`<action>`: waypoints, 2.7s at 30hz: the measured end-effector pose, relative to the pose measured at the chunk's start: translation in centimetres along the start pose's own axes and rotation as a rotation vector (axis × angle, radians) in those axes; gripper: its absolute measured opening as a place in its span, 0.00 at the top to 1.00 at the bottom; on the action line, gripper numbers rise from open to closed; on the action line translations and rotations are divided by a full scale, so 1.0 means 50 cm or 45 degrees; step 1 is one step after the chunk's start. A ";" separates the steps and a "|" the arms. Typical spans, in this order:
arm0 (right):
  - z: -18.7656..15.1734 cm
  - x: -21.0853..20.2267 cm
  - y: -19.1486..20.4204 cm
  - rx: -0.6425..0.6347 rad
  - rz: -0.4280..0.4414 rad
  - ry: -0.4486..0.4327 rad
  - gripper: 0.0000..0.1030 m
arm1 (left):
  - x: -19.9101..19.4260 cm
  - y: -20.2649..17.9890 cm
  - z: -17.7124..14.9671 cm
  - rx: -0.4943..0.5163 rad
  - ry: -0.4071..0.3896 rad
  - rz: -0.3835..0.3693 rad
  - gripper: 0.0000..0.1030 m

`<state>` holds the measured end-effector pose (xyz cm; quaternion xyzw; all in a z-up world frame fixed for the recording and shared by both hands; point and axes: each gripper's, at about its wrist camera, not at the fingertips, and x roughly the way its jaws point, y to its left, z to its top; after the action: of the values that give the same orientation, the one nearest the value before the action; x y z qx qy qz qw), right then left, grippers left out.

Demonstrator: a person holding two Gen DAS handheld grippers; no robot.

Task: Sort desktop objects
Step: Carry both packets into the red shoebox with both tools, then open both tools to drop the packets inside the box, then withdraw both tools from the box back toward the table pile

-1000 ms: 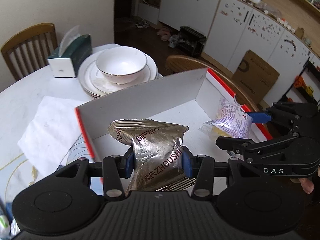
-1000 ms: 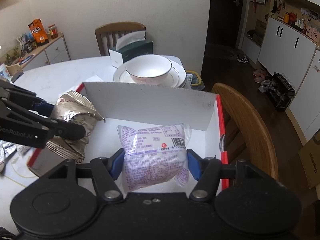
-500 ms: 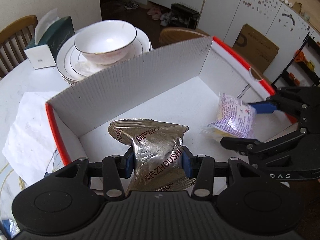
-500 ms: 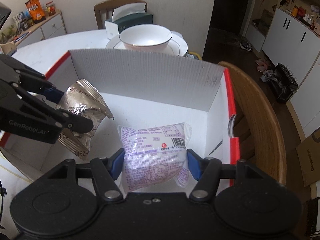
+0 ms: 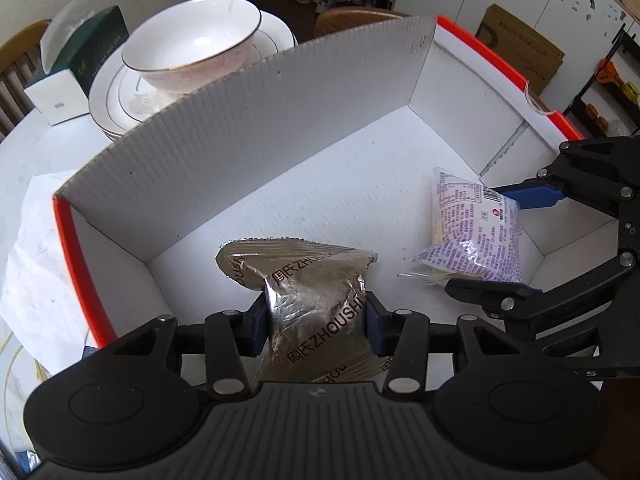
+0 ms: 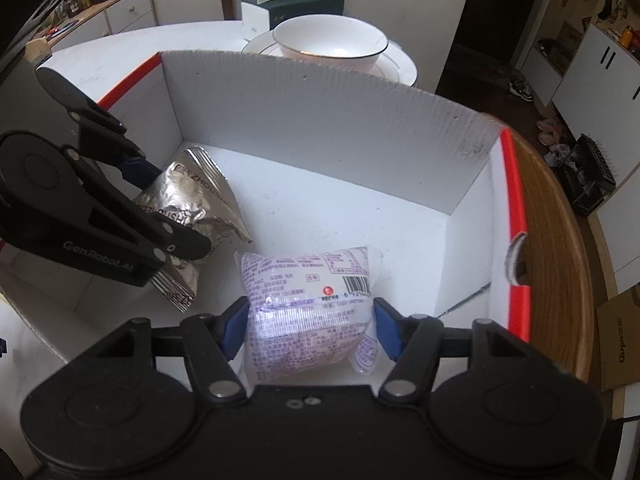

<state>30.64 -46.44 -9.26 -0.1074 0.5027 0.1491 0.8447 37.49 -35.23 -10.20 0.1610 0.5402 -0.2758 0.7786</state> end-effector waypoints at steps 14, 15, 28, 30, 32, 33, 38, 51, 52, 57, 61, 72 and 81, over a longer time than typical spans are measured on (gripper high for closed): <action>0.015 0.022 0.004 -0.018 -0.001 0.070 0.35 | 0.009 -0.003 0.003 0.016 0.019 0.006 0.55; 0.013 0.021 0.005 -0.019 0.001 0.071 0.35 | 0.008 -0.003 0.002 0.019 0.016 0.006 0.55; 0.005 -0.031 -0.005 0.005 -0.003 -0.033 0.28 | -0.030 -0.018 -0.012 0.028 -0.083 -0.015 0.35; 0.004 -0.046 -0.003 0.011 0.004 -0.055 0.28 | -0.043 -0.015 -0.016 0.023 -0.103 -0.016 0.34; 0.003 -0.060 -0.001 0.016 0.014 -0.076 0.27 | -0.055 -0.019 -0.017 0.015 -0.125 -0.012 0.34; 0.003 -0.067 0.001 0.017 0.015 -0.086 0.27 | -0.063 -0.020 -0.019 0.012 -0.136 -0.009 0.34; 0.003 -0.098 0.008 0.024 0.028 -0.136 0.27 | -0.098 -0.012 -0.029 -0.014 -0.192 -0.005 0.34; -0.004 -0.188 0.046 0.061 0.107 -0.273 0.27 | -0.232 0.015 -0.098 -0.141 -0.398 0.011 0.34; -0.004 -0.193 0.051 0.063 0.111 -0.279 0.27 | -0.243 0.017 -0.105 -0.151 -0.413 0.016 0.34; -0.001 -0.209 0.082 0.075 0.130 -0.308 0.27 | -0.292 0.040 -0.150 -0.190 -0.476 0.044 0.34; 0.002 -0.219 0.117 0.075 0.159 -0.337 0.27 | -0.324 0.059 -0.194 -0.227 -0.511 0.070 0.34; 0.019 -0.231 0.229 0.076 0.238 -0.418 0.27 | -0.393 0.114 -0.322 -0.278 -0.598 0.135 0.29; 0.036 -0.220 0.350 0.059 0.276 -0.403 0.27 | -0.425 0.187 -0.441 -0.350 -0.625 0.146 0.21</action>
<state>20.87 -31.10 0.72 -0.0084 0.3755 0.2427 0.8944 20.93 -10.28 1.10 0.0128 0.3580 -0.1863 0.9149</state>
